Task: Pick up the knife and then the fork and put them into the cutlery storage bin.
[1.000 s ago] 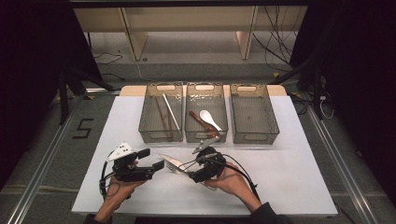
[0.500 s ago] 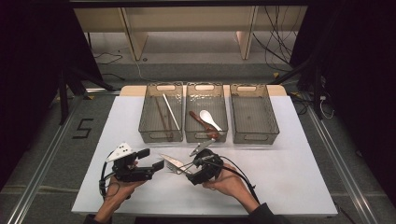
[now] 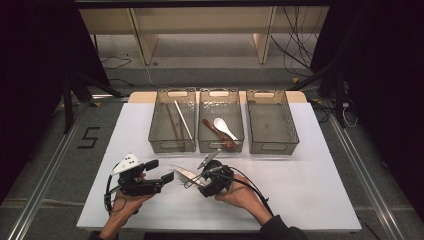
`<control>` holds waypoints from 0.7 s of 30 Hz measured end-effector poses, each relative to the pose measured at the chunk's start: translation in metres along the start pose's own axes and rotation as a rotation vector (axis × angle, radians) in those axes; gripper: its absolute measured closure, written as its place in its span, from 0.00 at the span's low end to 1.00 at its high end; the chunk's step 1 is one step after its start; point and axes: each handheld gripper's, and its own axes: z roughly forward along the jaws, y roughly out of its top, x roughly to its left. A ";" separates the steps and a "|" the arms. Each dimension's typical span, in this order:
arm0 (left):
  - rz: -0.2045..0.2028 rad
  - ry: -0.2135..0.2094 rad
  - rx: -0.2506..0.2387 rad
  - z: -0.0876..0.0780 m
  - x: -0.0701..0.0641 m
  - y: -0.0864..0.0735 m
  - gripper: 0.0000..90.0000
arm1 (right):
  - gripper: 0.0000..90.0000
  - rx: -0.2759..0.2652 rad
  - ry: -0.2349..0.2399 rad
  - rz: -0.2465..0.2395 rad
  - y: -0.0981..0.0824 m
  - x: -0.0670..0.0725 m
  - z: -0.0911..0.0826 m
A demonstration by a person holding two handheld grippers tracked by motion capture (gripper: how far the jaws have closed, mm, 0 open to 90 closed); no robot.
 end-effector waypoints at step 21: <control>0.002 0.000 0.004 0.000 -0.001 0.000 0.19 | 0.78 0.058 -0.007 -0.072 0.010 0.006 0.012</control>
